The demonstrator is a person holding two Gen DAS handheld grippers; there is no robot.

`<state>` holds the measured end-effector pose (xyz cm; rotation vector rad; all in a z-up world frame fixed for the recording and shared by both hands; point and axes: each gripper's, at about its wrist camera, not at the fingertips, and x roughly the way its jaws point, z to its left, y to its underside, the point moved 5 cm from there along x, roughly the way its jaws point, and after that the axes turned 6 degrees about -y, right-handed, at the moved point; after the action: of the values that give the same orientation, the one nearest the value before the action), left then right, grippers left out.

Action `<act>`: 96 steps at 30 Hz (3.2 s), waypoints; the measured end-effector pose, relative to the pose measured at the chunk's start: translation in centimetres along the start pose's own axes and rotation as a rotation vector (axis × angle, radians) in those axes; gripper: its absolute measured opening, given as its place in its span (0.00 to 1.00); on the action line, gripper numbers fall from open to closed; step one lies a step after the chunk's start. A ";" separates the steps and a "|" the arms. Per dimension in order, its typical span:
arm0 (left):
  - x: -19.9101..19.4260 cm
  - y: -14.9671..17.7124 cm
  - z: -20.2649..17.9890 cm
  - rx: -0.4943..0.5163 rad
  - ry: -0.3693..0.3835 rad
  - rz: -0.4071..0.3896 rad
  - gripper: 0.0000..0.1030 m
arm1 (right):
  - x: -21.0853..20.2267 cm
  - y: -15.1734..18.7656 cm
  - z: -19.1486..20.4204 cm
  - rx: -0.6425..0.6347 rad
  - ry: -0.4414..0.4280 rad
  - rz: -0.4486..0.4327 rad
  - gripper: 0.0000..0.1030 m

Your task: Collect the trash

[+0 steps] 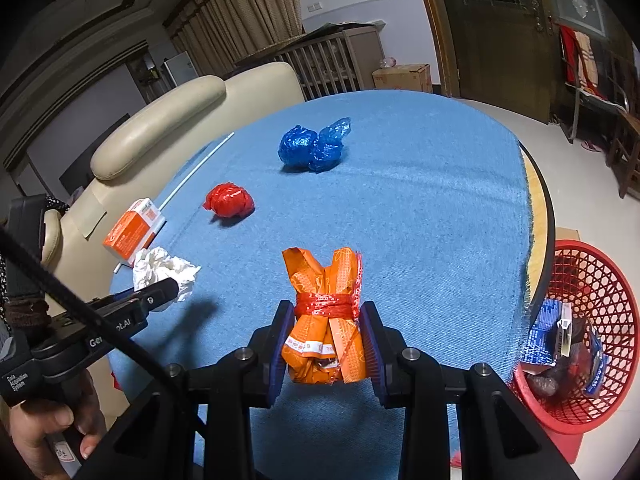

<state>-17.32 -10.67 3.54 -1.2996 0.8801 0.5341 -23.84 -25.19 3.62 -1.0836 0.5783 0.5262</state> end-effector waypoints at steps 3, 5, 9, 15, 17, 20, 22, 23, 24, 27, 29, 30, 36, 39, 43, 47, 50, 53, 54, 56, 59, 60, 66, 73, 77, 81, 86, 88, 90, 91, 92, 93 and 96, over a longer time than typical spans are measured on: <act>0.0 0.0 -0.1 0.004 -0.004 -0.003 0.25 | -0.1 0.0 -0.1 0.005 0.000 -0.003 0.35; -0.1 0.0 -0.2 0.006 -0.005 -0.004 0.25 | -0.3 0.1 -0.3 0.007 0.000 -0.005 0.35; -0.3 -0.1 -0.3 0.009 -0.006 -0.008 0.25 | -0.6 0.0 -0.3 0.008 0.001 -0.009 0.35; -0.5 -0.1 -0.4 0.013 -0.008 -0.013 0.25 | -0.7 0.0 -0.4 0.010 0.002 -0.011 0.35; -0.5 -0.1 -0.5 0.014 -0.009 -0.012 0.25 | -0.7 -0.1 -0.4 0.010 0.002 -0.010 0.35; -0.5 -0.1 -0.5 0.015 -0.009 -0.013 0.25 | -0.8 -0.1 -0.5 0.011 0.003 -0.011 0.35; -0.6 -0.1 -0.6 0.016 -0.009 -0.014 0.25 | -0.8 -0.1 -0.5 0.011 0.003 -0.012 0.35; -0.6 -0.1 -0.6 0.017 -0.009 -0.015 0.25 | -0.8 -0.1 -0.5 0.011 0.002 -0.012 0.35; -0.6 -0.2 -0.7 0.018 -0.009 -0.015 0.25 | -0.8 -0.1 -0.5 0.012 0.003 -0.012 0.35; -0.6 -0.2 -0.8 0.020 -0.009 -0.016 0.25 | -0.9 -0.1 -0.5 0.011 0.003 -0.012 0.35; -0.7 -0.2 -0.9 0.022 -0.010 -0.017 0.25 | -0.9 -0.1 -0.6 0.013 0.003 -0.013 0.35; -0.7 -0.2 -0.9 0.022 -0.009 -0.018 0.25 | -0.9 -0.2 -0.6 0.014 0.004 -0.014 0.35; -0.8 -0.3 -1.0 0.025 -0.011 -0.019 0.25 | -1.3 -0.4 -0.9 0.018 0.005 -0.023 0.35; -0.9 -0.3 -1.1 0.029 -0.013 -0.021 0.25 | -1.4 -0.3 -1.0 0.021 0.005 -0.024 0.35; -0.9 -0.3 -1.1 0.030 -0.014 -0.022 0.25 | -1.5 -0.3 -0.9 0.023 0.005 -0.025 0.35; -0.9 -0.3 -1.2 0.032 -0.013 -0.023 0.25 | -1.6 -0.3 -1.1 0.027 0.006 -0.028 0.35; -0.9 -0.2 -1.3 0.034 -0.012 -0.023 0.25 | -1.7 -0.3 -1.2 0.033 0.003 -0.031 0.35; -0.9 -0.2 -1.4 0.035 -0.013 -0.022 0.25 | -1.8 -0.3 -1.3 0.037 0.003 -0.033 0.35; -0.9 -0.2 -1.3 0.035 -0.012 -0.022 0.25 | -1.8 -0.2 -1.3 0.038 0.004 -0.032 0.35; -0.9 -0.2 -1.4 0.037 -0.013 -0.024 0.25 | -1.8 -0.2 -1.3 0.039 0.004 -0.033 0.35; -0.9 -0.2 -1.4 0.038 -0.013 -0.024 0.25 | -1.9 -0.2 -1.4 0.041 0.004 -0.034 0.35; -0.9 -0.2 -1.4 0.039 -0.012 -0.024 0.25 | -1.9 -0.3 -1.4 0.042 0.004 -0.035 0.35; -1.0 -0.2 -1.4 0.039 -0.012 -0.024 0.25 | -2.1 -0.3 -1.5 0.046 0.005 -0.041 0.35; -1.1 -0.2 -1.7 0.045 -0.011 -0.025 0.25 | -2.3 -0.4 -1.8 0.051 0.007 -0.047 0.35; -1.1 -0.2 -2.0 0.051 -0.007 -0.027 0.25 | -2.5 -0.4 -2.0 0.056 0.010 -0.051 0.35; -1.2 -0.2 -2.3 0.058 -0.004 -0.027 0.25 | -2.7 -0.4 -2.4 0.063 0.015 -0.055 0.35; -1.1 -0.2 -2.7 0.068 -0.003 -0.028 0.25 | -3.0 -0.3 -2.9 0.073 0.020 -0.060 0.35; -1.2 -0.2 -2.9 0.072 -0.001 -0.029 0.25 | -3.0 -0.3 -3.0 0.078 0.021 -0.062 0.35; -1.2 -0.2 -3.1 0.079 -0.001 -0.030 0.25 | -3.2 -0.3 -3.4 0.083 0.024 -0.065 0.35; -1.2 -0.2 -3.3 0.082 0.000 -0.031 0.25 | -3.2 -0.3 -3.6 0.086 0.026 -0.066 0.35; -1.2 -0.2 -3.5 0.086 0.000 -0.031 0.25 | -3.3 -0.2 -3.8 0.090 0.027 -0.067 0.35; -1.2 -0.2 -3.6 0.088 0.000 -0.031 0.25 | -3.3 -0.2 -4.1 0.094 0.030 -0.068 0.35; -1.2 -0.2 -4.3 0.102 0.004 -0.031 0.25 | -3.6 0.0 -4.9 0.110 0.037 -0.073 0.35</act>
<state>-19.01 -14.66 4.51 -1.2199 0.8780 0.4569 -27.34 -30.13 4.32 -1.0076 0.5911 0.4074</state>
